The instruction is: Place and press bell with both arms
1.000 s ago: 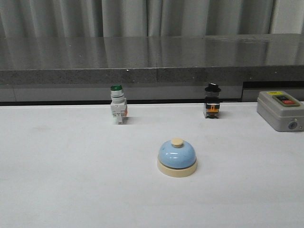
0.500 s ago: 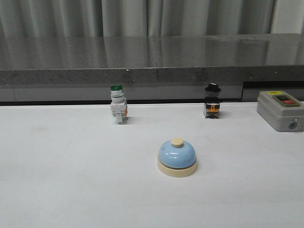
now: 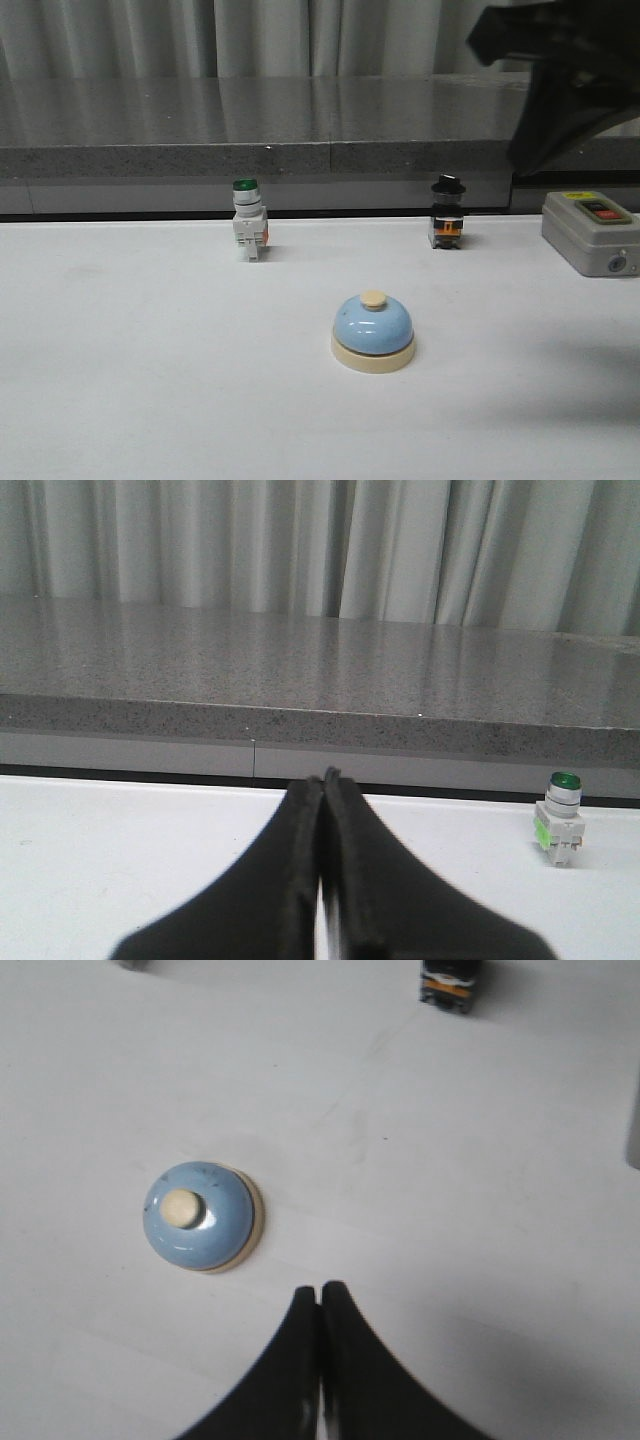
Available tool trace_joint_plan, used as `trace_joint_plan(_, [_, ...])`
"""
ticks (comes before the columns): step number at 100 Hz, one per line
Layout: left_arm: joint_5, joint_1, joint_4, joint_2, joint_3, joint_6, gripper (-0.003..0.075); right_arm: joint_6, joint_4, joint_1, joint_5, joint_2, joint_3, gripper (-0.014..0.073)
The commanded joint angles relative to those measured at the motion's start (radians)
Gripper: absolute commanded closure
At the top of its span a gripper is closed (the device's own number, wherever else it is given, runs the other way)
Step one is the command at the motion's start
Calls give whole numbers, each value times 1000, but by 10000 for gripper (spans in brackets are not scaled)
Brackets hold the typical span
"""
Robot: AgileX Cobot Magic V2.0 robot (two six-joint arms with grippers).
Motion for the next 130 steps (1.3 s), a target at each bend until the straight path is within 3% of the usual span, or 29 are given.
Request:
trace_joint_plan(1, [-89,0,-8,-29,42,-7,741,-14,5,35,-57,48,-78,654])
trace_joint_plan(45, [-89,0,-8,-29,42,-7,741,-14,5,138,-46,297,-248,654])
trace_joint_plan(130, [-89,0,-8,-29,42,-7,741,-14,15,162,-14,347,-257,654])
